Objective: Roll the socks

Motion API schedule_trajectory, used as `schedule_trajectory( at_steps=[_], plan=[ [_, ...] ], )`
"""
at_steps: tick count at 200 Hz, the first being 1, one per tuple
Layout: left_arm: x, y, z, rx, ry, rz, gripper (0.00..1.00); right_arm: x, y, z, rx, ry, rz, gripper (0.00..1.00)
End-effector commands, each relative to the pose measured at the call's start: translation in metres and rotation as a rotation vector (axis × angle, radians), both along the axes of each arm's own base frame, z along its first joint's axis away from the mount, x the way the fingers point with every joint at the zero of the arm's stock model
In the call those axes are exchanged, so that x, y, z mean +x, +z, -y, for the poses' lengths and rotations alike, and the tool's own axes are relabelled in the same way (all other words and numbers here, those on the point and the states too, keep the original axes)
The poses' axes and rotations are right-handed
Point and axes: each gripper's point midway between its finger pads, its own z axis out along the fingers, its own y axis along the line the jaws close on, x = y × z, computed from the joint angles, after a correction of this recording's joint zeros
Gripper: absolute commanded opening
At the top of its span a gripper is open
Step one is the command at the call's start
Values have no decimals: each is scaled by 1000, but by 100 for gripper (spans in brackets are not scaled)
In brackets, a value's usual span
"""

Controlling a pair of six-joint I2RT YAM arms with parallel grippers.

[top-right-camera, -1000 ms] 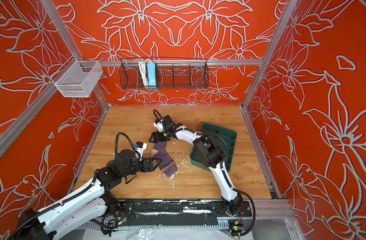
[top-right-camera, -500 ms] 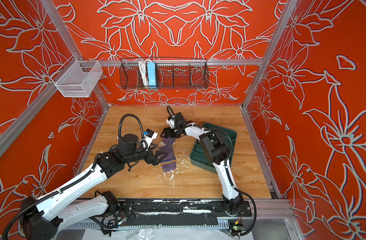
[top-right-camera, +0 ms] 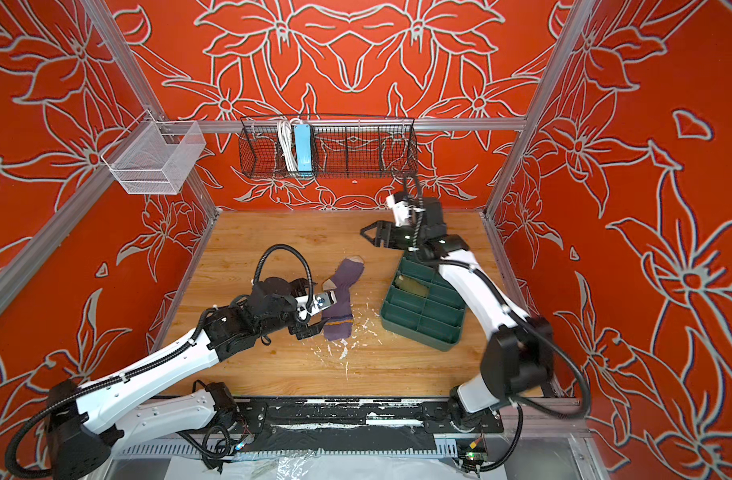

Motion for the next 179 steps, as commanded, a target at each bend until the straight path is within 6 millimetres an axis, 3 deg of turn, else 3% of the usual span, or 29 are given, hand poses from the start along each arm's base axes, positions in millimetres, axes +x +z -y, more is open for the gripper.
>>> schedule_trajectory(
  at_steps=[1, 33, 83, 96, 122, 145, 179],
  plan=[
    [-6, -37, 2, 256, -112, 106, 91, -36, -10, 32, -33, -102, -29, 84],
    [-34, -97, 12, 411, -212, 59, 81, -73, -20, 59, -93, -176, -23, 86],
    [-44, -135, 21, 392, -220, -55, 71, -93, -40, 66, -96, -195, -51, 86],
    [-40, -141, 24, 397, -207, -65, 66, -94, -41, 67, -96, -196, -50, 86],
    [-32, -153, 31, 419, -149, -123, 45, -94, -39, 66, -97, -188, -43, 86],
    [-20, -160, 31, 441, -59, -138, 34, -96, -35, 66, -95, -181, -33, 86],
    [-23, -176, 28, 450, -54, -160, 31, -98, -35, 62, -73, -163, -40, 86]
  ],
)
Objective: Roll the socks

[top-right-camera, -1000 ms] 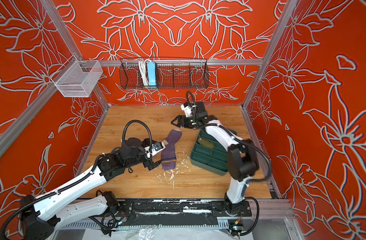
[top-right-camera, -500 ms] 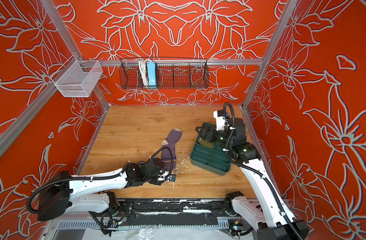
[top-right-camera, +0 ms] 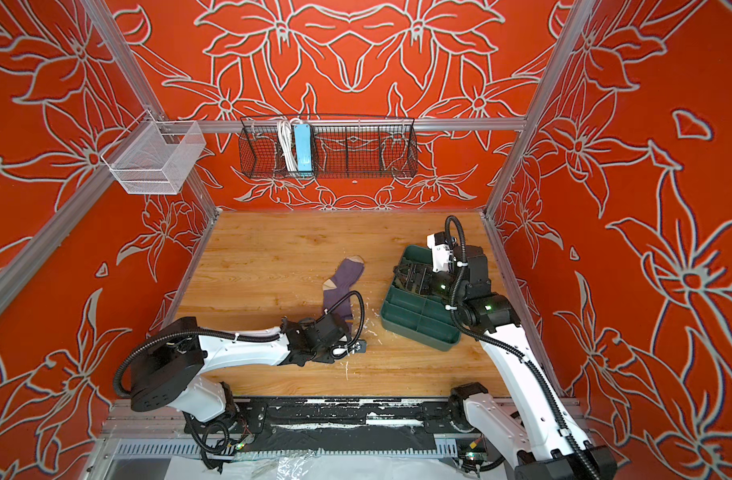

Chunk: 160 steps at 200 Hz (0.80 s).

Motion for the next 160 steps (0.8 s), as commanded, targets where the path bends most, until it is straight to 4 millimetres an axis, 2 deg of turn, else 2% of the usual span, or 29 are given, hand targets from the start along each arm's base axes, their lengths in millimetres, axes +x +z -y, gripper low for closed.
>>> schedule_trajectory(
  at_steps=[1, 47, 61, 80, 85, 127, 160],
  plan=[
    [-1, -8, -2, 3, 26, -5, 31, -2, 10, -1, 17, 12, 28, 86],
    [2, -20, -2, 20, 36, -15, 22, -10, 13, 3, -5, 11, 36, 86],
    [6, -21, -1, 22, 53, -17, 15, -14, 17, 4, -11, 11, 44, 86],
    [10, -18, -1, 27, 108, -49, 0, -21, 18, 4, -10, 15, 44, 86],
    [11, -17, 0, 27, 123, -56, 0, -23, 16, 4, -9, 18, 43, 86],
    [7, 2, -3, 12, 157, -119, 0, -48, -25, 18, -101, -1, -45, 86],
    [3, 19, -14, -61, 185, -242, 0, -65, -42, 21, -126, 11, -92, 86]
  ],
)
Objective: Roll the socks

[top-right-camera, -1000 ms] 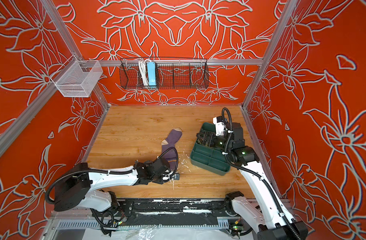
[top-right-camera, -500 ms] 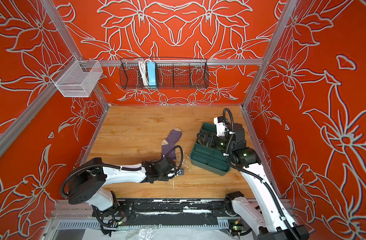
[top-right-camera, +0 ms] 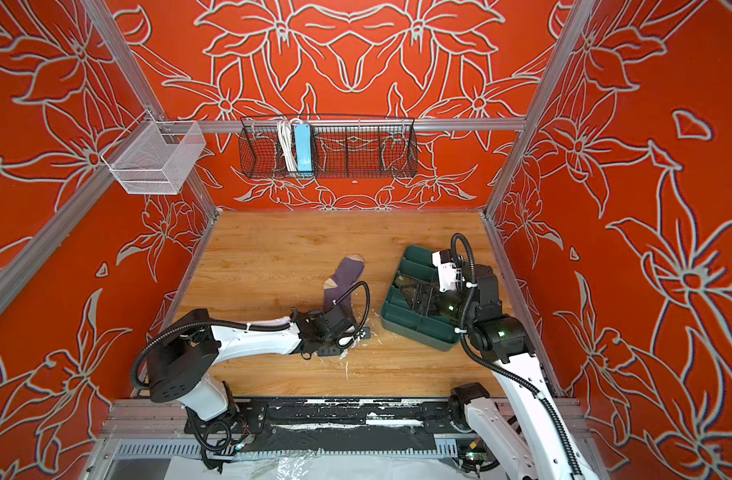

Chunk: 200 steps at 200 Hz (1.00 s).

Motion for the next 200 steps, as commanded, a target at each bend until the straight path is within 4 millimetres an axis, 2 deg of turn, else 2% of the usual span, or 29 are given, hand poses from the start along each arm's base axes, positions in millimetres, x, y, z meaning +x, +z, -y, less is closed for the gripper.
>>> schedule_trajectory(
  at_steps=[1, 40, 62, 94, 108, 118, 139, 154, 167, 181, 200],
  plan=[
    [-10, 17, -11, -57, 29, -127, 0, -15, -23, 7, -57, -1, -64, 86],
    [-12, 27, -17, -116, 52, -240, 0, -45, -42, -9, -90, 111, -78, 78],
    [-14, 32, -17, -142, 60, -288, 0, -63, -42, -32, -127, 226, -14, 76],
    [-9, 38, -21, -175, 79, -282, 0, -70, -58, -59, -245, 389, 43, 70],
    [-8, 40, -22, -179, 79, -279, 0, -64, -57, -69, -369, 467, 148, 67],
    [-9, 42, -22, -190, 76, -280, 0, -64, -56, -78, -492, 563, 267, 61],
    [-7, 44, -22, -216, 80, -277, 0, -69, -60, -92, -757, 764, 576, 60],
    [-8, 44, -21, -221, 79, -280, 0, -79, -73, -104, -879, 924, 769, 60],
    [-7, 44, -20, -230, 80, -284, 0, -79, -86, -114, -973, 985, 891, 60],
    [-8, 44, -19, -235, 78, -291, 0, -81, -108, -124, -1060, 1057, 972, 59],
    [-8, 42, -19, -230, 82, -302, 0, -89, -124, -147, -1097, 1149, 1064, 59]
  ],
)
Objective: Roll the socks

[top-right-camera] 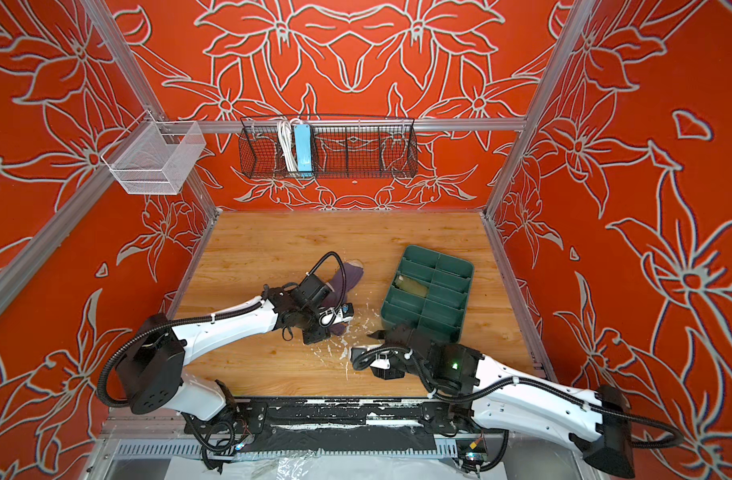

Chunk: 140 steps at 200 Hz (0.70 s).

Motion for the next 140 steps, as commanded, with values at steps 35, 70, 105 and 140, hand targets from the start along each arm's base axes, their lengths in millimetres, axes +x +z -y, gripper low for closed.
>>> schedule_trajectory(
  at_steps=[35, 70, 105, 140],
  plan=[
    [-5, 0, 1, -19, -5, -34, 0, 30, -14, -62, -93, 183, 389, 60],
    [-6, -1, 2, -27, -10, -36, 0, 49, -36, -85, -72, 150, 421, 64],
    [-7, -1, 4, -37, -12, -49, 0, 74, -57, -91, -77, 80, 443, 65],
    [-8, -2, 5, -40, -14, -58, 0, 93, -66, -90, -73, 24, 482, 62]
  ],
)
